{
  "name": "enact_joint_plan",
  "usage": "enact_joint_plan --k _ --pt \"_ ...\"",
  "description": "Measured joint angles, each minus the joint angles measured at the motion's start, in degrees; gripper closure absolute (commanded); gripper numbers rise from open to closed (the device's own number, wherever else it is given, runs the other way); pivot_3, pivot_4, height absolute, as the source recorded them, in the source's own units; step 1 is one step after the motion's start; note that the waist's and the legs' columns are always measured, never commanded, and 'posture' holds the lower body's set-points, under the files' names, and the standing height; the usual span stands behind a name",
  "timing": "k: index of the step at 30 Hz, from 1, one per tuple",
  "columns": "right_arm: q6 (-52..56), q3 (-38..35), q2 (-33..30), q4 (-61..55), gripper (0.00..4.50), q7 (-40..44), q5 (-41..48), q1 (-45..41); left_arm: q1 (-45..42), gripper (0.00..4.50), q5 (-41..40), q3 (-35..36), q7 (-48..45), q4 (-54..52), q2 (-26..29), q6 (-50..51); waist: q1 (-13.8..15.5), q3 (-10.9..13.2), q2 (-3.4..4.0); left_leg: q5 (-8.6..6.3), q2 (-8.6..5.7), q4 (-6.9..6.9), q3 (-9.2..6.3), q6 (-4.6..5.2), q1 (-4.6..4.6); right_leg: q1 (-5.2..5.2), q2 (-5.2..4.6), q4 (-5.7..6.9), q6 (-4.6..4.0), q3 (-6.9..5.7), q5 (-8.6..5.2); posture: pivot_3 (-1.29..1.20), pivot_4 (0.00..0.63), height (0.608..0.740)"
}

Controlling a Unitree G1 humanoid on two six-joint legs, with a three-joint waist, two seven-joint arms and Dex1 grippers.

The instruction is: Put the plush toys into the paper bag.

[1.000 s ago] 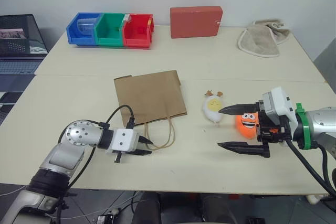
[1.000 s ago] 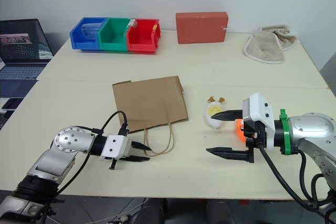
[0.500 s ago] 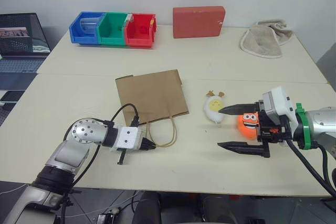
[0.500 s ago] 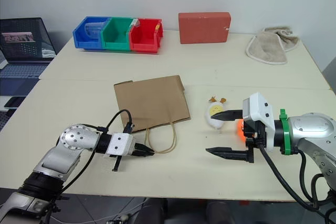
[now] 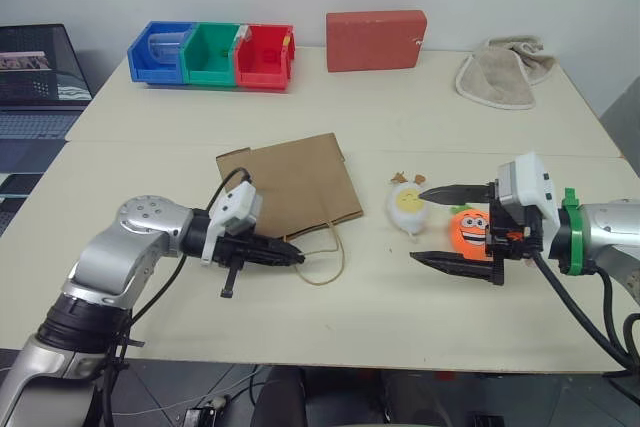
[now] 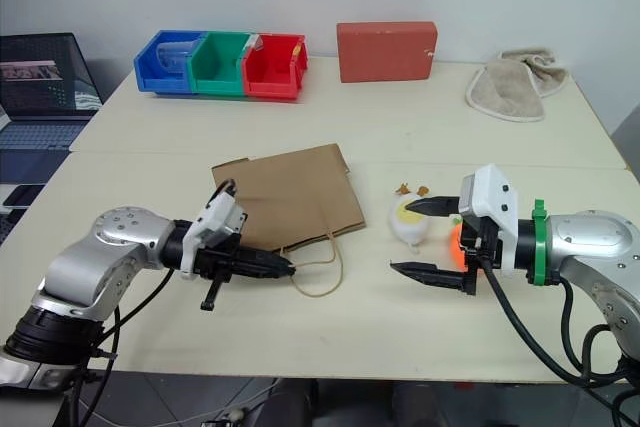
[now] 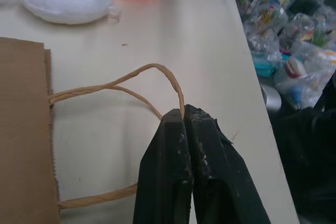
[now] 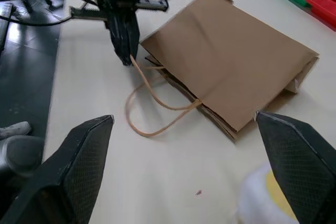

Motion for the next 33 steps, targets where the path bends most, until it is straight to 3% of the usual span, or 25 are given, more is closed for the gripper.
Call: enact_joint_plan --k 2,7,11,12,18,33 --pt "0.3 1.9 1.4 0.1 0.91 -1.5 -1.1 0.0 -2.2 4.50 -3.4 1.6 1.4 0.0 -1.0 4.2 -0.1 0.0 -0.01 0.00 -0.01 0.00 0.00 0.00 -0.02 0.00 0.00 -0.01 0.00 0.01 0.00 0.00 0.150 0.740" --pt "0.3 5.3 3.7 0.2 2.76 -3.4 -4.2 0.1 -2.9 4.50 -5.8 2.7 2.7 -0.1 -1.1 9.1 -0.3 0.0 -0.01 0.00 0.01 -0.05 -0.03 0.00 0.01 -0.03 0.02 0.04 -0.01 -0.01 0.01 0.00 0.150 0.740" --pt "-1.7 13.4 12.7 3.1 4.30 -8.5 -11.1 -1.6 -4.4 4.50 -8.6 4.1 5.8 0.0 -3.7 13.2 -0.8 0.0 -0.04 0.01 0.02 0.01 -0.06 -0.01 0.00 -0.03 0.04 0.09 -0.01 -0.02 0.00 0.00 0.150 0.740" --pt "-2.2 15.4 14.9 4.1 4.49 -9.7 -12.7 -2.1 -5.1 4.50 -9.5 4.5 6.6 -0.2 -4.4 14.4 -1.0 0.0 -0.03 0.01 0.00 0.01 -0.05 -0.02 -0.01 -0.04 0.03 0.09 -0.01 0.00 0.00 0.00 0.150 0.740" --pt "-8.5 22.7 26.1 14.0 4.49 -16.1 -24.0 -6.0 -6.6 4.50 -15.3 8.5 12.5 -0.4 -6.7 20.8 -1.1 0.0 -0.05 0.01 0.01 -0.02 -0.07 -0.02 0.00 -0.07 0.03 0.15 -0.02 -0.03 0.01 0.00 0.150 0.740" --pt "-24.0 28.1 45.0 39.5 4.49 -24.0 -40.1 -13.7 -7.9 4.50 -22.7 14.1 21.9 0.1 -9.4 27.4 -1.1 0.0 -0.05 0.01 0.01 -0.05 -0.17 -0.04 0.02 -0.06 0.02 0.19 -0.04 -0.13 0.02 0.00 0.150 0.740"
